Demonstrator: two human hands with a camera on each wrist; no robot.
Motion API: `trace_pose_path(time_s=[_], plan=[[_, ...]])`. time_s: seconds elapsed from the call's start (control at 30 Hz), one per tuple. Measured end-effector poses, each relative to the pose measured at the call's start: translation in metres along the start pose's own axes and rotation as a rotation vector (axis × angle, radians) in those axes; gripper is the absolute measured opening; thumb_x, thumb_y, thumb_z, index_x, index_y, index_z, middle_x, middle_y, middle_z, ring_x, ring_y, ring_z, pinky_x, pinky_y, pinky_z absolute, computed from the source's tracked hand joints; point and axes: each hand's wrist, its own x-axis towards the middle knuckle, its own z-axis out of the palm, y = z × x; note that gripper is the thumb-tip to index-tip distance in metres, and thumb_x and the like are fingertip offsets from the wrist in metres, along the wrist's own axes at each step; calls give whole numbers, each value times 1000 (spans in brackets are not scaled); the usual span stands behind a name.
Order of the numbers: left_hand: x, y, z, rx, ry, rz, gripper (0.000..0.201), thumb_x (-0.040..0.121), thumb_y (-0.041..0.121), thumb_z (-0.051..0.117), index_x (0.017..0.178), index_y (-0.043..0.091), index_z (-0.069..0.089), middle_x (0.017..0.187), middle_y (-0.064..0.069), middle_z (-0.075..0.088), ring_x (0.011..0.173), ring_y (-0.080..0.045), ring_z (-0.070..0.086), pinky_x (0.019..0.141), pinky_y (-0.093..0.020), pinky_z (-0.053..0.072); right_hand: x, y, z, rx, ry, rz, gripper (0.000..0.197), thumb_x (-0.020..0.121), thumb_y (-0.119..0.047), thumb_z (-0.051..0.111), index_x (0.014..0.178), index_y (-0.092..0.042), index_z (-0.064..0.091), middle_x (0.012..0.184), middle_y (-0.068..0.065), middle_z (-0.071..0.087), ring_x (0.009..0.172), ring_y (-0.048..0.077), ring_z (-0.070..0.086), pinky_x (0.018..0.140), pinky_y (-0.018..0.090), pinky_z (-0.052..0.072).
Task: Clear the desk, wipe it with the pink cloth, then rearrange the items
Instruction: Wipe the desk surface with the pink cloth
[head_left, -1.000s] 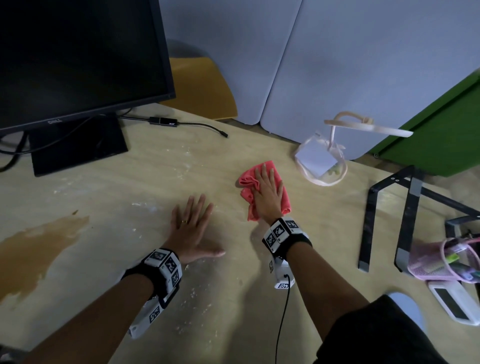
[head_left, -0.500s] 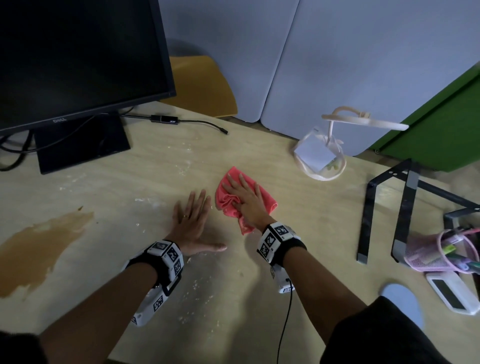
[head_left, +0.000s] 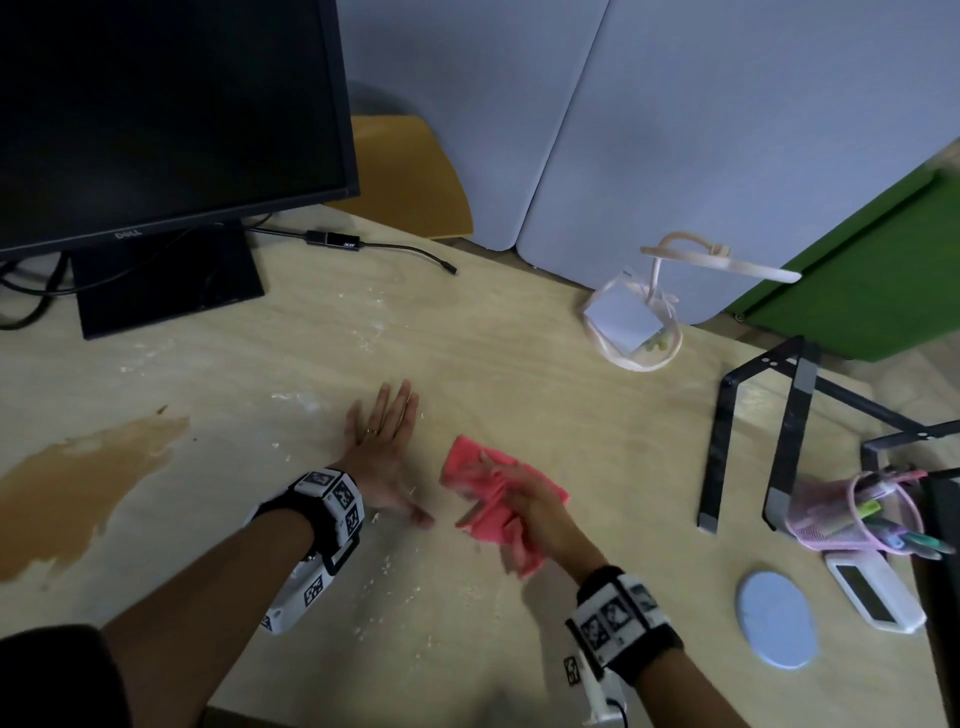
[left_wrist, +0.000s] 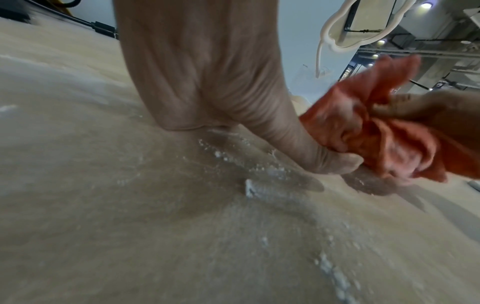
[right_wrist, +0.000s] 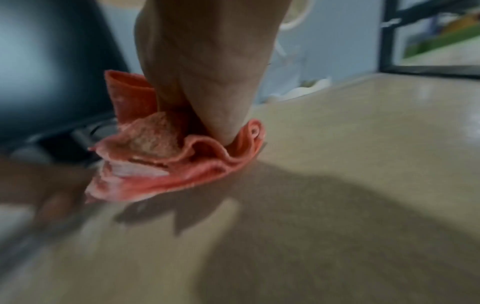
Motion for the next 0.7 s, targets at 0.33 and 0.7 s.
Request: trace_pose_path(time_s=[0.33,0.7], plan=[[-2,2,-1,30,-14,-16,161,40,77,73,138,12,-37,135,-3,-55,128,-26,-48,108,-57,-23,16,-3,-1,-334,118,-107,63,80,-62,52,137,-50,28,148,-12,35,135,30,36,112,47,27],[2,-2,4,50,35,-29,165,32,85,65,132,11,-42,141,-5,-50,134,-27,-42,112,-60,-15,57,24,63,-1017,545,-23,53,99,-21,28,149,-11,13,157,7,-5,145,21,-13,113,36,-23]])
